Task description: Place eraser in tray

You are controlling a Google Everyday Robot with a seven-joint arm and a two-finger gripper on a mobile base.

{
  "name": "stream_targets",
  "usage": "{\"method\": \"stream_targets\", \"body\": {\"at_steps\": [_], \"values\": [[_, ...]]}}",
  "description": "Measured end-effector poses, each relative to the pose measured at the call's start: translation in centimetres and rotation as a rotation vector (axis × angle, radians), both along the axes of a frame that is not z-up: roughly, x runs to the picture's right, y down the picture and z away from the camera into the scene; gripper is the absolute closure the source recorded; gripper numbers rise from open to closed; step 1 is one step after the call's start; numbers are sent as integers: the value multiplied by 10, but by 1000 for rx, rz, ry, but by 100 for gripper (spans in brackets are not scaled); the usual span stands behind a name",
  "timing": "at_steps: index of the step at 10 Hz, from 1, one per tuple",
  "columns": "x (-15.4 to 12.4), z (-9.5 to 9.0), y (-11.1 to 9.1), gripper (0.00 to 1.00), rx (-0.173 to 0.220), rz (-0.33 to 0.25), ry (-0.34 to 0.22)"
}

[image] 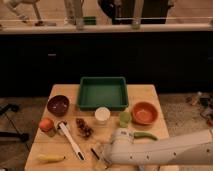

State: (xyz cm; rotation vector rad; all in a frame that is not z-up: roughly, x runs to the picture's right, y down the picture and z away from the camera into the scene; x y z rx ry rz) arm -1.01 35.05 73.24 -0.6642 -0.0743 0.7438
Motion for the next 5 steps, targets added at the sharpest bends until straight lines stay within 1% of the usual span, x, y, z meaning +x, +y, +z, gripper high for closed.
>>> {"method": "stream_targets", "body": {"at_steps": [2, 4, 5], "values": [[-1, 1, 2, 52, -2, -4, -3], [-1, 1, 3, 75, -3, -11, -10], [-1, 1, 4, 81, -4, -13, -13]]}}
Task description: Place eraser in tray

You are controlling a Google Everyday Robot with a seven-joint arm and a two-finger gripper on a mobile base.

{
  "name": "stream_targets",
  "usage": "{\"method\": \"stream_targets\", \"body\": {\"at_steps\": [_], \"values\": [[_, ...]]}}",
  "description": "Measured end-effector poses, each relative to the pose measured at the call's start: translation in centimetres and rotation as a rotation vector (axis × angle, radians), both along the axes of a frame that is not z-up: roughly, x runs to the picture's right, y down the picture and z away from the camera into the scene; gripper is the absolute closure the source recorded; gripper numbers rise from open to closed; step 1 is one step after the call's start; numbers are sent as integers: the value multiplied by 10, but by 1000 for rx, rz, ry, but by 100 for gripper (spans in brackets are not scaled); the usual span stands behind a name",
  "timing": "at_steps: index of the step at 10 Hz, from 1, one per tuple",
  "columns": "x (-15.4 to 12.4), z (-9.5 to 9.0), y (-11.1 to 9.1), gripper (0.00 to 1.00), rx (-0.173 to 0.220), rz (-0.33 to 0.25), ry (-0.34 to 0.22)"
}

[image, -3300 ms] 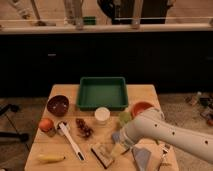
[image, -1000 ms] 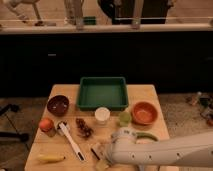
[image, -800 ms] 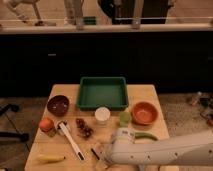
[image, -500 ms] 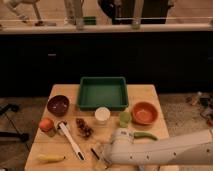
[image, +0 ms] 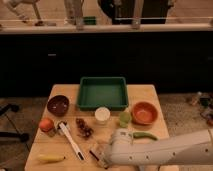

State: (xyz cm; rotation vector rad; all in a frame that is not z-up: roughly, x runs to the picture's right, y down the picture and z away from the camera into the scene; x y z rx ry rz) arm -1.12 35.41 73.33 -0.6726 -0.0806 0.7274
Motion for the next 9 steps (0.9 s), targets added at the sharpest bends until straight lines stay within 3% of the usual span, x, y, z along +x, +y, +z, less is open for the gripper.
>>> {"method": "stream_targets", "body": {"at_steps": [4, 7, 9], "values": [[2, -17, -15, 83, 39, -23, -65], [10, -33, -37, 83, 79, -68, -154], [13, -44, -56, 83, 104, -144, -255]]}}
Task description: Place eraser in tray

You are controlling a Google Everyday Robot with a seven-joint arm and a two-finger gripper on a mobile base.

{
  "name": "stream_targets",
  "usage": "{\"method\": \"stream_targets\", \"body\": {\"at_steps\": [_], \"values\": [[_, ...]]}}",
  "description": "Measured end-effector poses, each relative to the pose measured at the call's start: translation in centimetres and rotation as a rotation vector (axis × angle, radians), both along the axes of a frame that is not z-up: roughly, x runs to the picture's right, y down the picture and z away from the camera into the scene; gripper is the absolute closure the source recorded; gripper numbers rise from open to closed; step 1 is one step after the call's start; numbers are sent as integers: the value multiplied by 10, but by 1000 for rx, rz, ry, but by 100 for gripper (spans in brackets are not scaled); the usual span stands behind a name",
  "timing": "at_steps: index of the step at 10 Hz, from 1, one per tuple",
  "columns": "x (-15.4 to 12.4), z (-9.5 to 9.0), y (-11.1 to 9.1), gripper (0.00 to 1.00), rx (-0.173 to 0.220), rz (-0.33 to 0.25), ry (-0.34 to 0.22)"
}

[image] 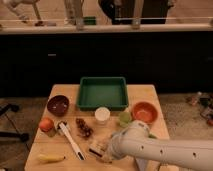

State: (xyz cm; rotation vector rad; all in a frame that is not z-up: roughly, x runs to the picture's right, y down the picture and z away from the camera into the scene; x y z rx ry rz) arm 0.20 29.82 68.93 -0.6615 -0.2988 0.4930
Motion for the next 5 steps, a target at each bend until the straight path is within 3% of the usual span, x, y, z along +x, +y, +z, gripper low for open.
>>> {"method": "stream_targets", "body": {"at_steps": [3, 5], "values": [[0, -12, -29, 83, 32, -77, -58], [0, -13, -34, 83, 37, -88, -64]]}}
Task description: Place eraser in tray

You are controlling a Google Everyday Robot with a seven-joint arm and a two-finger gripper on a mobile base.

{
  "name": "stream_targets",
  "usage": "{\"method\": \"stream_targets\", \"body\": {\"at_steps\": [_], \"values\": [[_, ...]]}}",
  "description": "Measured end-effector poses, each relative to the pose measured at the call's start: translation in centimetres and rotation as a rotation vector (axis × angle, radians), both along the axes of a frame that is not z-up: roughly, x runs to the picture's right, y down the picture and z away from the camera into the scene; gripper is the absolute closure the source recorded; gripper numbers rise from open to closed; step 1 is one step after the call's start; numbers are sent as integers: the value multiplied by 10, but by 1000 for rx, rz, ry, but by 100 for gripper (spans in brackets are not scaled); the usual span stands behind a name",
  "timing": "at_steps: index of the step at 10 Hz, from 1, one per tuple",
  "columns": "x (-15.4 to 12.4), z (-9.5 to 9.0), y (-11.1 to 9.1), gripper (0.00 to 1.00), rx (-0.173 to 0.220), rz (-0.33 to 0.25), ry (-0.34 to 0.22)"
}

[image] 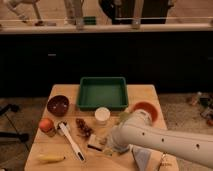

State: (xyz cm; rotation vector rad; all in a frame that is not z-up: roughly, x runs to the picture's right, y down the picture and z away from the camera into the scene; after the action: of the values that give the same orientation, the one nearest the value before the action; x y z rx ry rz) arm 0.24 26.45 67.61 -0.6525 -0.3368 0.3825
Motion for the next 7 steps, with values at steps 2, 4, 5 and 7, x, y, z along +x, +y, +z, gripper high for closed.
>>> {"method": "stream_targets", "body": {"at_steps": [2, 4, 5, 7], "values": [[0, 0, 0, 83, 1, 0, 0], [-1, 0, 0, 83, 1, -1, -2], [-1, 0, 0, 83, 1, 0, -1], [-1, 0, 0, 83, 0, -1, -2]]}}
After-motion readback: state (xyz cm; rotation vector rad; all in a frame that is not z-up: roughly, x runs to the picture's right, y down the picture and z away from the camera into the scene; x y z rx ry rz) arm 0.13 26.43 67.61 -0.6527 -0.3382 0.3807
